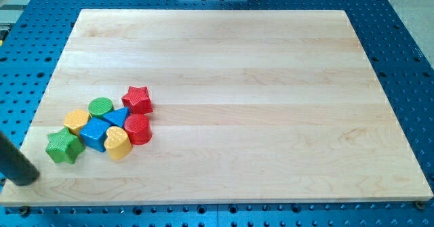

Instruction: Push the green star into the yellow hexagon

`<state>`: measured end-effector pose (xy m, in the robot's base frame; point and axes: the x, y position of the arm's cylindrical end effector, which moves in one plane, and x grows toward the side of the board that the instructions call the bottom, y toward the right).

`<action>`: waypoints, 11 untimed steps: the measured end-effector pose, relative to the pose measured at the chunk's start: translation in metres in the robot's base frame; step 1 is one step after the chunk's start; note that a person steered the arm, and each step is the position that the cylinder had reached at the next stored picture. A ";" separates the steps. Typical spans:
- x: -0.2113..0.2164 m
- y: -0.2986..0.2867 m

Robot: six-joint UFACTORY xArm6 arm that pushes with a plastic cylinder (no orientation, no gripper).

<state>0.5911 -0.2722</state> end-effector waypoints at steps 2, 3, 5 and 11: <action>0.000 0.003; 0.000 0.004; 0.000 0.023; 0.002 0.031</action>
